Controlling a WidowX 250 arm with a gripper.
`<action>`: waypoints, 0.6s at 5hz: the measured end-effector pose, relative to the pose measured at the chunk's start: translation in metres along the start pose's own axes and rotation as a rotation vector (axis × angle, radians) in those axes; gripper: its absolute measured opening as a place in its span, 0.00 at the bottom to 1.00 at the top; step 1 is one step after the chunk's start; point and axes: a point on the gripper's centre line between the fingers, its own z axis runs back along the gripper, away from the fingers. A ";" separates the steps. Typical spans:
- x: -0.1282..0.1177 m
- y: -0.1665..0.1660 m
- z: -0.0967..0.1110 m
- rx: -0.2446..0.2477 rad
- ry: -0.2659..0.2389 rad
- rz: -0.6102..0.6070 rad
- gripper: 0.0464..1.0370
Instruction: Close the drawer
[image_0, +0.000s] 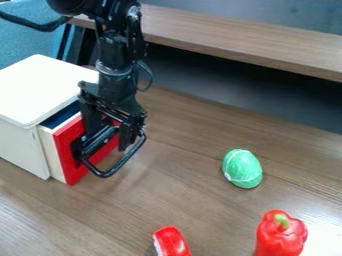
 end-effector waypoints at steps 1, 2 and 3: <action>0.002 0.008 0.001 0.029 -0.007 0.010 0.96; 0.002 0.014 -0.005 0.078 0.013 -0.006 0.96; 0.003 0.020 -0.004 0.110 0.006 -0.008 0.96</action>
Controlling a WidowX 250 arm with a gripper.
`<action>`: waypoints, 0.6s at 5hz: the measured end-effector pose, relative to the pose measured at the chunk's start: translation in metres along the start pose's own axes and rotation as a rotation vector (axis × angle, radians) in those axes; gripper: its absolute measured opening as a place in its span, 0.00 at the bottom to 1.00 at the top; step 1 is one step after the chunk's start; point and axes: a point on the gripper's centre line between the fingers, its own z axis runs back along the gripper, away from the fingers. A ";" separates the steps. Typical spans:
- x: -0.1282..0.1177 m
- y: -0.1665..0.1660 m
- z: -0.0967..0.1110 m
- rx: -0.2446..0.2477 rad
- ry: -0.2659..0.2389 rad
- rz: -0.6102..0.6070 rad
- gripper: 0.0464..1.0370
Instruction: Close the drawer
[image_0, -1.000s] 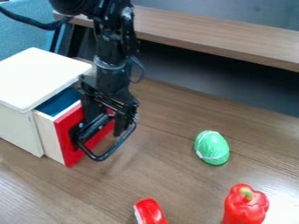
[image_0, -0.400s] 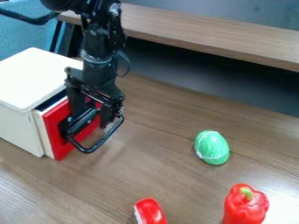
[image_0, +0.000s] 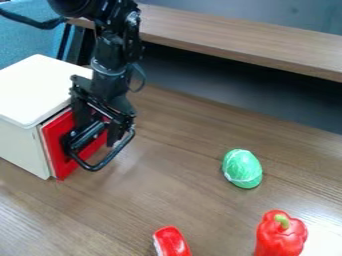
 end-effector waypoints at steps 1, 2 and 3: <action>0.000 0.003 -0.002 0.023 0.007 -0.001 0.96; -0.001 0.006 -0.002 0.038 0.013 0.001 0.96; 0.000 0.001 -0.001 0.033 0.011 -0.010 0.96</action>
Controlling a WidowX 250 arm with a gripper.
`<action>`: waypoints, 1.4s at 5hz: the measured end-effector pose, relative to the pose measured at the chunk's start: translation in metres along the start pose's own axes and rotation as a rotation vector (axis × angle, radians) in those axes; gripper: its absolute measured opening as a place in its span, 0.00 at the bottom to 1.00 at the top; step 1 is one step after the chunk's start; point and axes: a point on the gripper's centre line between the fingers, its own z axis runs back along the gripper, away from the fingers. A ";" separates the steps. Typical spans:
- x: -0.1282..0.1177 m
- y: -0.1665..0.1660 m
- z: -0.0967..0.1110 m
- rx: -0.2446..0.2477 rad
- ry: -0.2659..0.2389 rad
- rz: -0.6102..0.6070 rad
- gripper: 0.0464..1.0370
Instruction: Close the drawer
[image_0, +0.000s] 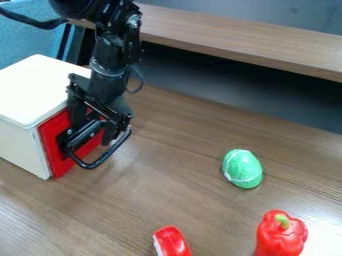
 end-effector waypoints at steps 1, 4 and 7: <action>0.003 -0.017 0.006 -0.012 -0.016 -0.031 0.96; 0.011 -0.081 0.039 -0.461 -0.154 -0.202 0.96; 0.040 -0.119 0.110 -0.461 -0.271 -0.320 0.96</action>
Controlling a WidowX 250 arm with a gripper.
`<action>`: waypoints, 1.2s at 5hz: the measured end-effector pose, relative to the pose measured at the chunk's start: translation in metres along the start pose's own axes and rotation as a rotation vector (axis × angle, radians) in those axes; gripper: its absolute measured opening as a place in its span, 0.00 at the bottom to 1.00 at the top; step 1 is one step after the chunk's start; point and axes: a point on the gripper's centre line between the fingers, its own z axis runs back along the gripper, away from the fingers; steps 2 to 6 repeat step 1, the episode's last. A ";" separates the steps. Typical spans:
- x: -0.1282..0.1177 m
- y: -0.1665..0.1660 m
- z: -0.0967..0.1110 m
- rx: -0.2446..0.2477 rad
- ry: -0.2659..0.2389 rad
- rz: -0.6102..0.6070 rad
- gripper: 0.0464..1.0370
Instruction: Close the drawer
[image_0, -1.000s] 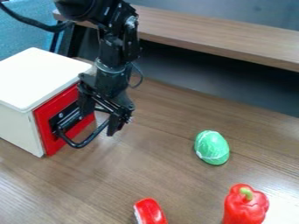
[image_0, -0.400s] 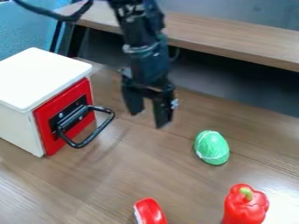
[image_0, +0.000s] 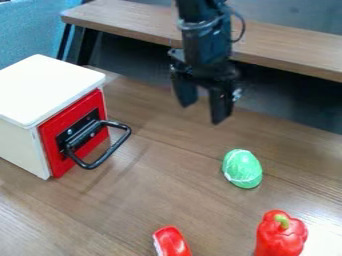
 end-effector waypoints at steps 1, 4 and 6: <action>0.007 -0.002 0.007 -0.002 -0.021 -0.014 0.96; 0.007 -0.002 0.007 -0.002 -0.021 -0.014 0.96; 0.007 -0.002 0.007 -0.002 -0.021 -0.014 0.96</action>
